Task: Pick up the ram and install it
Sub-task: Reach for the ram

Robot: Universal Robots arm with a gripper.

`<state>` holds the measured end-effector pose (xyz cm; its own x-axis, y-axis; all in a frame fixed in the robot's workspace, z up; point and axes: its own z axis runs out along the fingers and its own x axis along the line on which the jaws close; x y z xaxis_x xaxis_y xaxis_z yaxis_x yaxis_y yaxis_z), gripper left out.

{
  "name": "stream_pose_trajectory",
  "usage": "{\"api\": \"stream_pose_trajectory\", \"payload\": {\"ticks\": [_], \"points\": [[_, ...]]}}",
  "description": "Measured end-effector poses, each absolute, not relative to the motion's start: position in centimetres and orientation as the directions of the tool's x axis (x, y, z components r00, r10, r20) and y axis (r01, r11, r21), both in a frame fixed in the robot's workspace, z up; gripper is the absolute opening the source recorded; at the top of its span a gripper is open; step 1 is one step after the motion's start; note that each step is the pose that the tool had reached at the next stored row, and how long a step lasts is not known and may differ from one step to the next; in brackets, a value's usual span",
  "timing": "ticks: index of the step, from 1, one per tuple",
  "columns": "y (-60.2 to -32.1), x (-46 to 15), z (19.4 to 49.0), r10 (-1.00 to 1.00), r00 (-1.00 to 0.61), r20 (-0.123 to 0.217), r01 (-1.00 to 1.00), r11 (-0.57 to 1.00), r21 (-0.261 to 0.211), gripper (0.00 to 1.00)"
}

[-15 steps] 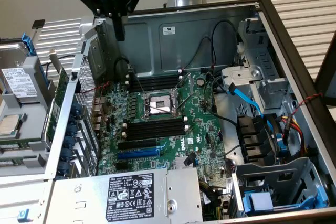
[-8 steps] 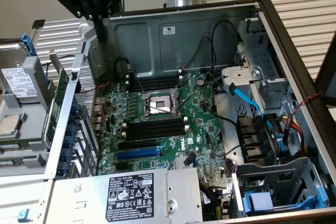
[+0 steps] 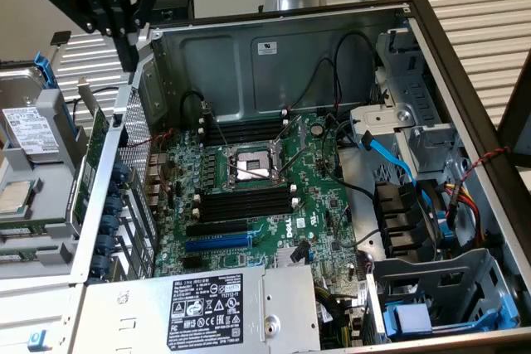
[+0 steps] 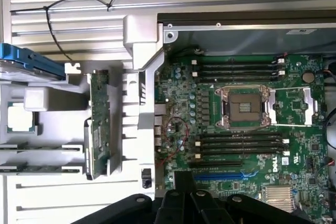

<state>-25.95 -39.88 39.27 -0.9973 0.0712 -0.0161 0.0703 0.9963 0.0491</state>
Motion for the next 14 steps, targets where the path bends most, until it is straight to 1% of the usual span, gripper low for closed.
{"api": "stream_pose_trajectory", "payload": {"ticks": [14], "points": [[-39.9,-32.3,39.4,0.071,-0.997,-0.01,0.071,0.996,0.05,0.11]]}}
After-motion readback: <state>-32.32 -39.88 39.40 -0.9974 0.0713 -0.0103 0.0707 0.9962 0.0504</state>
